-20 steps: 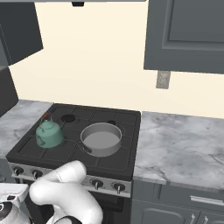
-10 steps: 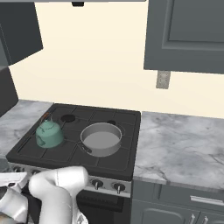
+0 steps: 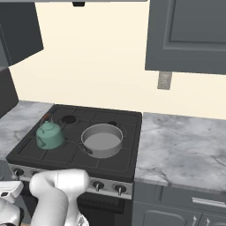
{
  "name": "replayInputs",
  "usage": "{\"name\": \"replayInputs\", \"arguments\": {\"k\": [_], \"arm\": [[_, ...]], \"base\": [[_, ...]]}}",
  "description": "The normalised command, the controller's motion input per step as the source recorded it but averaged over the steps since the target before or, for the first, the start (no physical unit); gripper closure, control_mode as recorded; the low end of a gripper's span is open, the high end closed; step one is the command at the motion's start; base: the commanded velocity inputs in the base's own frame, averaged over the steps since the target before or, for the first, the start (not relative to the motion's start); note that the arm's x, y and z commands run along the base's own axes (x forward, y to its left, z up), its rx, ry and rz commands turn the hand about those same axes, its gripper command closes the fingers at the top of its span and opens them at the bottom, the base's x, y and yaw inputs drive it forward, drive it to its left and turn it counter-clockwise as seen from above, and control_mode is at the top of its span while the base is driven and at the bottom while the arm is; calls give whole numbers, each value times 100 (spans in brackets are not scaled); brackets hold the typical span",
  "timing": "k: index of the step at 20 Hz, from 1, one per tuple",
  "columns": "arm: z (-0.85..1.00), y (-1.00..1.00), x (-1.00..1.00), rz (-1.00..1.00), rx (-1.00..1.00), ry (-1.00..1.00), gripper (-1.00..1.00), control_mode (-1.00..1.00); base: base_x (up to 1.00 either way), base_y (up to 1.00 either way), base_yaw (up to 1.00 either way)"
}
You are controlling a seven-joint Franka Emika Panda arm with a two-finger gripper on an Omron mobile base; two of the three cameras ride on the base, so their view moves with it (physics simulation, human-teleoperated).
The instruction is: Pick the kettle from the counter and place it on a stove burner. Then turn the burner on.
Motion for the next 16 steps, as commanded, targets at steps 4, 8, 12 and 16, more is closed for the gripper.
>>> {"name": "replayInputs", "arguments": {"k": [4,8,12,16], "arm": [[-5,0,0,0,0,0,-100,-100],[-4,0,0,0,-1,-2,-100,-100],[-2,3,6,0,-1,-6,-100,-100],[0,0,16,0,0,-5,-100,-100]], "base": [[0,0,0],[0,0,0],[0,0,0],[0,0,0]]}}
